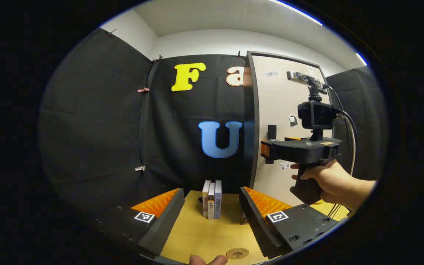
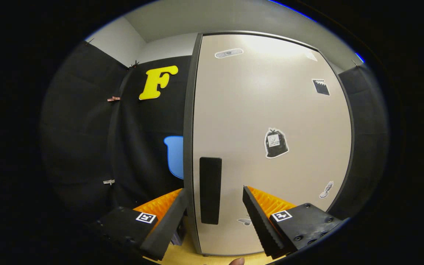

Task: Open the cabinet door with the right hand, grasp the bottle in the cabinet with the left hand and place it on the coaster, then close the cabinet door with the right hand.

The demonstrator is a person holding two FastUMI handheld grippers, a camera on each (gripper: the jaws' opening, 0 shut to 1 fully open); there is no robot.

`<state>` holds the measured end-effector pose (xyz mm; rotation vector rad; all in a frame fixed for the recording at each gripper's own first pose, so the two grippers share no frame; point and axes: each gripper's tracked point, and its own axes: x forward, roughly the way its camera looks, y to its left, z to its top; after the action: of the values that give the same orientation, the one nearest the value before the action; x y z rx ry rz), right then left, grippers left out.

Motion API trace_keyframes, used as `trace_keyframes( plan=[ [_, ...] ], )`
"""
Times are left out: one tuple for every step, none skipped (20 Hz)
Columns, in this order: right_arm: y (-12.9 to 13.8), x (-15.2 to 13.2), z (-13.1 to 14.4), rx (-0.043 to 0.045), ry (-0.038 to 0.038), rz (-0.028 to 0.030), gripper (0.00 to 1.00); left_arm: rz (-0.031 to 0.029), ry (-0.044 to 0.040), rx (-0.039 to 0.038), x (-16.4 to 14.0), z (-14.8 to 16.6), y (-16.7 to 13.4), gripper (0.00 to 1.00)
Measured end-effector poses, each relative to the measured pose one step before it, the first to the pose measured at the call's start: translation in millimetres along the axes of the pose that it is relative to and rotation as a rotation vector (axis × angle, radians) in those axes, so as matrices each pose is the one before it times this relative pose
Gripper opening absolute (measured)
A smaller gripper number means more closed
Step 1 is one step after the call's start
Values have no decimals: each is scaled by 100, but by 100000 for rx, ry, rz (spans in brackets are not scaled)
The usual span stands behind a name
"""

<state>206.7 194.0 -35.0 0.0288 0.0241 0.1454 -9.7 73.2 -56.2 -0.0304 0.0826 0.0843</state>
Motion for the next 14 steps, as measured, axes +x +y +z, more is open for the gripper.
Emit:
trace_keyframes(
  plan=[
    [-49, 605, -377, 86, 1029, -1000, 97, 360, 61, -104, 187, 26, 172, 95],
    [155, 615, -277, 408, 618, -372, 92, 423, 311, -81, 72, -90, 169, 95],
    [78, 580, 19, 460, -482, -619, 87, 194, -202, -206, 86, 107, 137, 95],
    [43, 765, 105, -21, -564, -300, 76, 254, -147, -271, -46, 24, 137, 95],
    [367, -114, -199, 1696, 1285, 814, 66, 180, 114, -266, -38, -15, 132, 95],
    [110, 88, 246, 736, -1029, -657, 45, 69, 79, -150, -14, -113, 61, 95],
    [-387, -180, -4, -40, 184, 26, 39, 167, 176, 28, -54, 9, 32, 95],
    [200, 123, 134, -24, 102, 1214, 29, 270, -14, 108, 18, -43, 5, 95],
    [112, 193, -395, -135, 1333, 1428, 24, 147, 96, 38, -123, 87, 37, 95],
    [-51, -254, -25, 776, 1259, 1603, 19, -168, -101, -91, -22, 4, -118, 95],
    [57, -71, 93, 621, 394, 1297, 19, -235, -104, 14, -92, 174, -98, 95],
    [27, -183, 14, -376, 351, 904, 19, 40, -218, 114, -89, -89, 70, 95],
    [177, -401, 66, -1002, 90, 1197, 19, 113, -10, 92, -33, 67, -13, 95],
    [83, -578, 100, 145, 480, 1336, 19, -69, 59, 45, -165, -94, -140, 95]
  ],
)
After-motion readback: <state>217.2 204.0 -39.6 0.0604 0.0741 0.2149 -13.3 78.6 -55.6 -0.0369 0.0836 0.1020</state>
